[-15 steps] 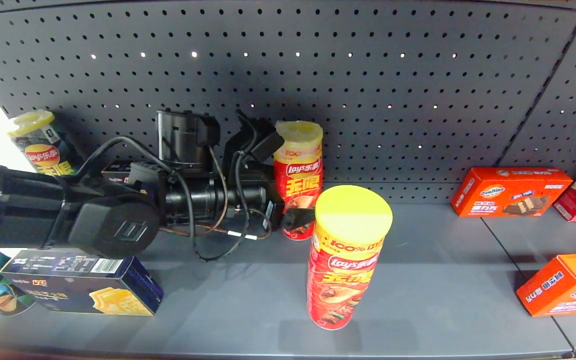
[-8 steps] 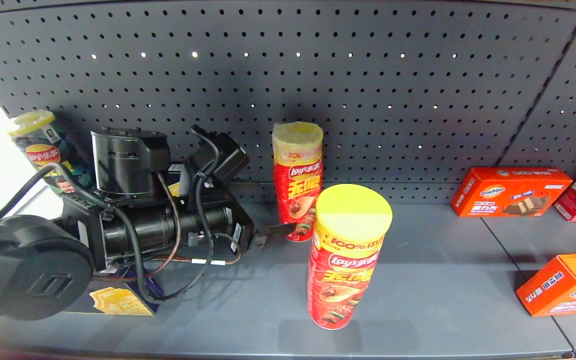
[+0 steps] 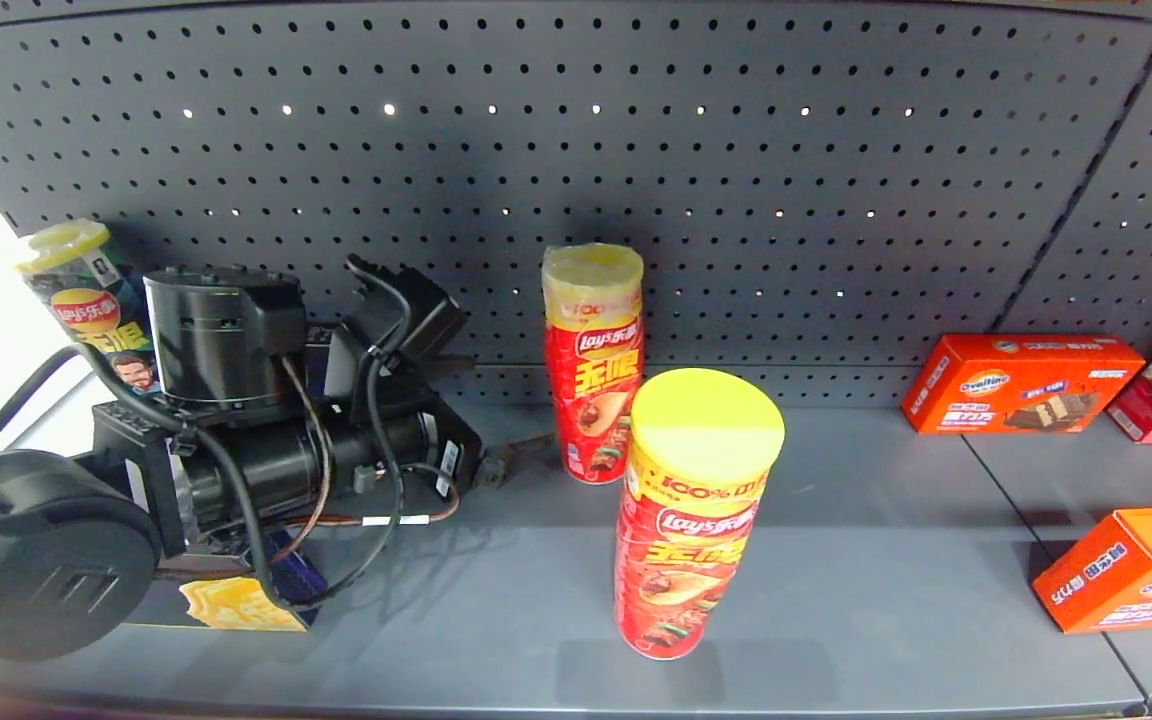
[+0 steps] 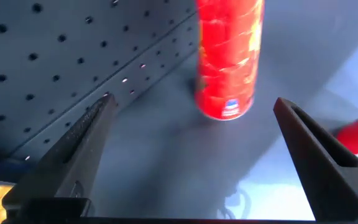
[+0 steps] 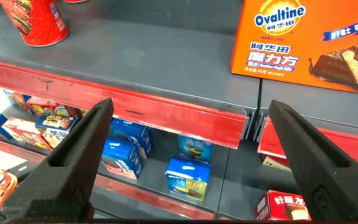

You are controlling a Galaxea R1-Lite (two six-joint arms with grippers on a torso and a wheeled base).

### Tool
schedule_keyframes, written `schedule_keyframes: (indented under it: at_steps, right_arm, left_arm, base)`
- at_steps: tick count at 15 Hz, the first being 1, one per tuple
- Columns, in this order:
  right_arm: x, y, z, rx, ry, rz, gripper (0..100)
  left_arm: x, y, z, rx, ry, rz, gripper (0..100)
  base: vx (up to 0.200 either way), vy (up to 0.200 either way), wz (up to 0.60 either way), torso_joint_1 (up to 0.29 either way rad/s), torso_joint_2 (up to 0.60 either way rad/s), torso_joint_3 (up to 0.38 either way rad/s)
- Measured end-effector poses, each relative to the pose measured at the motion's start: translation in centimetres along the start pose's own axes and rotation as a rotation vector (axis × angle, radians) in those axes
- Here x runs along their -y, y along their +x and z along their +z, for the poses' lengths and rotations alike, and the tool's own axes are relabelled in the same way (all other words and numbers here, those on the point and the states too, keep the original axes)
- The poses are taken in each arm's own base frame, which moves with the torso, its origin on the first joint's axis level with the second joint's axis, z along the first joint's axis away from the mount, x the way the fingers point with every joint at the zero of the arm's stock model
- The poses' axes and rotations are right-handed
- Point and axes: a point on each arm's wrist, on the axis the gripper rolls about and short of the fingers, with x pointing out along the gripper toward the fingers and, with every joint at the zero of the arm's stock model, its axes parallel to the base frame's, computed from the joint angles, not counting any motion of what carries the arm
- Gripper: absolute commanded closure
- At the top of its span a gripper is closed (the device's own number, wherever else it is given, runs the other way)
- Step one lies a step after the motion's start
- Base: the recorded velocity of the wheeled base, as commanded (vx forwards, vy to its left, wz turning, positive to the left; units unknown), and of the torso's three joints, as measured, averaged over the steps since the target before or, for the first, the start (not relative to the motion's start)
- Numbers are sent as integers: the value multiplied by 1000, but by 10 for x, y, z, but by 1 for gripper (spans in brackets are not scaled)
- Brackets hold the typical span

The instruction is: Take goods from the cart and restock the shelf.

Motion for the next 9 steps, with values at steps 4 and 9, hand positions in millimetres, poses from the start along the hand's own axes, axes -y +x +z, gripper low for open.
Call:
schedule_keyframes:
  at_steps: [4,9]
  right_arm:
    - [0,0,0,0,0,0,0]
    - [0,0,0,0,0,0,0]
  left_arm:
    - [-5,12,5,5,3,41,0]
    - [-9,24,5,-1,3,60,0]
  base:
    - [0,0,0,0,0,0]
    - [0,0,0,0,0,0]
